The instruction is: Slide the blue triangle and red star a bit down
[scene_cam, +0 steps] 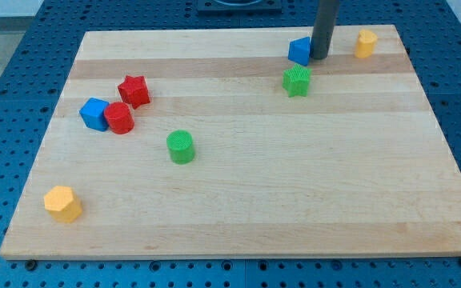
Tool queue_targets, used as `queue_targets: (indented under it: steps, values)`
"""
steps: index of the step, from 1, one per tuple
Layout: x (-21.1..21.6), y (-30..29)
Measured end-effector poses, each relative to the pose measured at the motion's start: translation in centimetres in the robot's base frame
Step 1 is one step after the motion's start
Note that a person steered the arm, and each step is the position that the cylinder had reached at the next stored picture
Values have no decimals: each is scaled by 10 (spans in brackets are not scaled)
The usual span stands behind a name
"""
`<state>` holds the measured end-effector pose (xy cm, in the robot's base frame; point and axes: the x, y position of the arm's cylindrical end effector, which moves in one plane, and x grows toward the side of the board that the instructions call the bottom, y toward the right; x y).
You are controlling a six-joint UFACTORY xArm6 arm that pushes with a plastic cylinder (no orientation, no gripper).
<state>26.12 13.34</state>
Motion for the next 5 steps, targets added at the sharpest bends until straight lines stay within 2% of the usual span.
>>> queue_targets:
  steps: [5]
  values:
    - [-18, -151]
